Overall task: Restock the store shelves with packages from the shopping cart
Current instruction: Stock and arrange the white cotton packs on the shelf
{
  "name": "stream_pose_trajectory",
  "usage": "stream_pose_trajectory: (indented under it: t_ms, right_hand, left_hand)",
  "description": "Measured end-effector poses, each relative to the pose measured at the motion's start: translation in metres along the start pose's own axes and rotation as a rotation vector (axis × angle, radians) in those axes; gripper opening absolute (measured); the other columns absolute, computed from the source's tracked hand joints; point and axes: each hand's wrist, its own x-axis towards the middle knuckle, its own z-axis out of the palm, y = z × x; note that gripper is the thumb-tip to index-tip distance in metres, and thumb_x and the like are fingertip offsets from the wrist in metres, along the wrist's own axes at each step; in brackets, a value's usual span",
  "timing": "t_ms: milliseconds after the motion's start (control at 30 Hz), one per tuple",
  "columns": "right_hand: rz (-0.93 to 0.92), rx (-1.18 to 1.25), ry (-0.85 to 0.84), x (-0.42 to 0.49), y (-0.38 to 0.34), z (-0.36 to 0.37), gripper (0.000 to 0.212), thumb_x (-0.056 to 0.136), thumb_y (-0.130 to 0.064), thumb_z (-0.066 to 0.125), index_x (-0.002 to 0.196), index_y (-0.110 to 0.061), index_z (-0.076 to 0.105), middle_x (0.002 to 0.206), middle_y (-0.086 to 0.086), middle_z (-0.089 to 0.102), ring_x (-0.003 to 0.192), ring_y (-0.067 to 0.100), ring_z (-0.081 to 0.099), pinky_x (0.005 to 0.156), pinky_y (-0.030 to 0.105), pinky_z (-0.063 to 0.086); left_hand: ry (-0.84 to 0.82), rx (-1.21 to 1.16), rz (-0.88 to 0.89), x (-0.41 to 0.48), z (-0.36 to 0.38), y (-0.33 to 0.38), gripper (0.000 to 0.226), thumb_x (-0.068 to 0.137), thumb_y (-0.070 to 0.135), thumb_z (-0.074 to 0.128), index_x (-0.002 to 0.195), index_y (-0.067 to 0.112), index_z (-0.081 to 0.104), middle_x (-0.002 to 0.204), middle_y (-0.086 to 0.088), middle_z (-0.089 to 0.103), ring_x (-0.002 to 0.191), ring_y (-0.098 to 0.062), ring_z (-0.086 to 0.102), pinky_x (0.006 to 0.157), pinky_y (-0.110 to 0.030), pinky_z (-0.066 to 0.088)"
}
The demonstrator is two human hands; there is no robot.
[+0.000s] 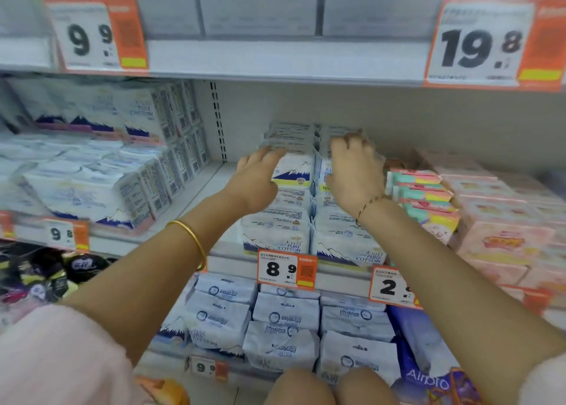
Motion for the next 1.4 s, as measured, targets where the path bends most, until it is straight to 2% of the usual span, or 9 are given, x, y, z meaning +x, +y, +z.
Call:
stream_pose_trajectory:
  t_ms: [167, 367, 500, 600, 767, 900, 1000, 1233, 1400]
  right_hand:
    - [-0.351, 0.364, -0.213, -0.096, -0.072, -0.003, 0.045, 0.091, -0.012, 0.051, 0.135, -0.015, 0.039, 0.132, 0.006, 0.042, 0.119, 0.026, 0.044, 0.093, 0.037, 0.043]
    - [-0.531, 0.599, -0.473, -0.173, -0.152, 0.0, 0.047, 0.094, -0.018, 0.051, 0.138, -0.015, 0.033, 0.125, 0.01, 0.048, 0.103, 0.03, 0.056, 0.085, 0.045, 0.047]
    - [-0.627, 0.702, -0.56, -0.209, -0.198, -0.002, 0.046, 0.095, -0.019, 0.05, 0.138, -0.018, 0.033, 0.121, 0.008, 0.054, 0.093, 0.026, 0.06, 0.079, 0.044, 0.051]
    - [-0.675, 0.736, -0.636, -0.228, -0.22, 0.001, 0.042, 0.095, -0.017, 0.049, 0.135, -0.016, 0.036, 0.108, 0.011, 0.057, 0.087, 0.03, 0.06, 0.077, 0.048, 0.05]
    - [-0.676, 0.73, -0.687, -0.239, -0.236, 0.007, 0.04, 0.094, -0.016, 0.05, 0.132, -0.015, 0.04, 0.108, 0.012, 0.058, 0.089, 0.028, 0.06, 0.08, 0.044, 0.05]
    - [-0.647, 0.753, -0.701, -0.237, -0.232, 0.007, 0.042, 0.093, -0.016, 0.052, 0.133, -0.015, 0.04, 0.11, 0.006, 0.059, 0.091, 0.019, 0.056, 0.076, 0.026, 0.042]
    - [-0.606, 0.778, -0.696, -0.233, -0.222, 0.003, 0.042, 0.093, -0.017, 0.053, 0.133, -0.016, 0.041, 0.109, 0.003, 0.058, 0.093, 0.018, 0.056, 0.078, 0.025, 0.042]
    - [-0.288, 1.162, -0.814, -0.213, -0.191, -0.005, 0.032, 0.093, -0.022, 0.055, 0.123, -0.019, 0.046, 0.113, 0.003, 0.057, 0.093, 0.02, 0.064, 0.076, 0.04, 0.058]
    - [-0.264, 1.311, -0.641, -0.175, -0.141, -0.019, 0.031, 0.078, -0.037, 0.067, 0.105, -0.029, 0.055, 0.122, -0.008, 0.055, 0.108, 0.007, 0.057, 0.094, 0.036, 0.05]
  left_hand:
    - [-0.07, -0.066, -0.131, -0.096, -0.037, -0.028, 0.057, 0.089, 0.004, 0.047, 0.143, 0.018, 0.033, 0.149, -0.008, 0.029, 0.136, -0.028, 0.029, 0.11, -0.034, 0.026]
    - [-0.071, 0.016, -0.494, -0.233, -0.088, -0.09, 0.046, 0.088, 0.019, 0.051, 0.133, 0.006, 0.048, 0.129, -0.02, 0.052, 0.101, -0.014, 0.061, 0.07, -0.02, 0.042]
    - [-0.296, 0.261, -0.732, -0.311, -0.113, -0.14, 0.026, 0.091, 0.028, 0.052, 0.106, 0.007, 0.054, 0.11, -0.014, 0.051, 0.098, -0.024, 0.05, 0.078, -0.028, 0.035]
    - [-0.534, 0.369, -0.807, -0.345, -0.124, -0.152, 0.061, 0.091, 0.054, 0.046, 0.128, 0.005, 0.048, 0.122, -0.011, 0.049, 0.109, -0.024, 0.049, 0.087, -0.032, 0.034]
    - [-0.739, 0.225, -0.788, -0.362, -0.117, -0.147, 0.092, 0.074, 0.061, 0.064, 0.145, 0.021, 0.021, 0.148, -0.001, 0.027, 0.134, -0.025, 0.034, 0.109, -0.041, 0.033]
    - [-0.78, 0.247, -0.7, -0.358, -0.105, -0.143, 0.09, 0.071, 0.049, 0.074, 0.139, 0.023, 0.022, 0.141, -0.003, 0.035, 0.123, -0.025, 0.041, 0.096, -0.038, 0.039]
    - [-0.762, 0.267, -0.646, -0.352, -0.108, -0.138, 0.072, 0.077, 0.042, 0.072, 0.131, 0.021, 0.03, 0.118, 0.0, 0.043, 0.101, -0.021, 0.045, 0.081, -0.034, 0.039]
    - [-0.432, -0.058, -0.552, -0.311, -0.141, -0.11, 0.06, 0.081, 0.031, 0.068, 0.127, 0.028, 0.031, 0.121, -0.001, 0.045, 0.106, -0.019, 0.047, 0.083, -0.029, 0.043]
    - [-0.393, -0.205, -0.401, -0.242, -0.122, -0.066, 0.071, 0.071, 0.029, 0.073, 0.124, 0.033, 0.025, 0.119, 0.001, 0.047, 0.104, -0.018, 0.051, 0.085, -0.03, 0.044]
